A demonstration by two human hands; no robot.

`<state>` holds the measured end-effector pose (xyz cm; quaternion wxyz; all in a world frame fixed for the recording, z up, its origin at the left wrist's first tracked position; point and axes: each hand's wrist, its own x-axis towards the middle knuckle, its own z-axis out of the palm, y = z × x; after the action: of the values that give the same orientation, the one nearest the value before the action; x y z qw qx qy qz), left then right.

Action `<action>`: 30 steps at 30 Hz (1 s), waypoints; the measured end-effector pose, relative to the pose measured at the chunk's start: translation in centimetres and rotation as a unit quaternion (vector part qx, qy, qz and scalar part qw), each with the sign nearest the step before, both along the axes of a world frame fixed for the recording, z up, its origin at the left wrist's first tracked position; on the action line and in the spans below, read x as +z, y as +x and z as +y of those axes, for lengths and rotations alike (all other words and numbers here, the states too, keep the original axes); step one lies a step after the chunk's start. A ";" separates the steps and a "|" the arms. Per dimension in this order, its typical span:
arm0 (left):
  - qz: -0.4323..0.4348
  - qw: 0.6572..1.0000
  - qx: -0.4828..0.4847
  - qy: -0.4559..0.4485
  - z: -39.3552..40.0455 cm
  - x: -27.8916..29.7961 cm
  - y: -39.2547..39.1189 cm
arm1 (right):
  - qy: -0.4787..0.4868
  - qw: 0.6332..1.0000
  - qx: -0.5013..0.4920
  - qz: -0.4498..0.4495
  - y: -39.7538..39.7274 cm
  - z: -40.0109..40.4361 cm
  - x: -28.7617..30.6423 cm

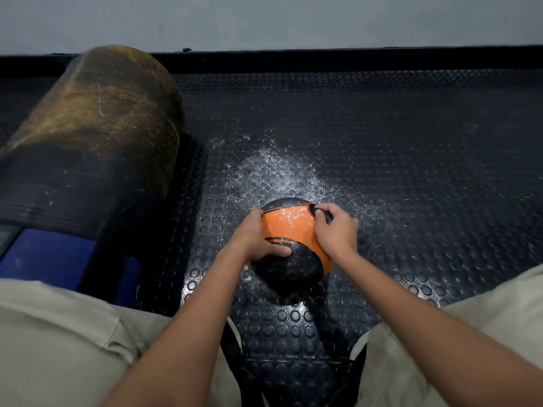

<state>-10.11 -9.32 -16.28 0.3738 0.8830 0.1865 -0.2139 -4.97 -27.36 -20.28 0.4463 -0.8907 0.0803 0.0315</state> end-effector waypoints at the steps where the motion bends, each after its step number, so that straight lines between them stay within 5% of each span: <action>1: 0.003 1.000 -0.007 0.012 0.1 0.1 0.1 | 0.000 1.000 0.023 -0.006 -0.5 0.4 0.3; 5: 0.027 0.998 -0.018 0.049 1.3 0.5 0.2 | -0.022 0.988 0.147 -0.048 -1.0 0.9 0.6; 12: 0.038 0.999 -0.026 0.013 1.4 0.8 0.4 | 0.011 0.998 -0.023 0.052 -0.1 0.4 -0.6; 18: 0.024 0.999 0.010 0.020 0.4 0.0 -0.2 | -0.018 0.993 0.113 -0.025 -1.4 1.1 -0.7; 25: 0.041 0.997 0.044 0.038 0.5 0.4 -0.8 | 0.055 0.989 -0.048 0.129 -0.8 -0.6 -2.4; 30: 0.037 0.997 0.026 0.065 1.2 0.5 -0.4 | 0.004 0.993 0.121 0.013 -0.7 1.9 0.0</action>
<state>-10.51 -8.17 -15.77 0.3140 0.8917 0.2370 -0.2239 -5.64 -25.46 -20.27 0.4420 -0.8915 -0.0224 0.0970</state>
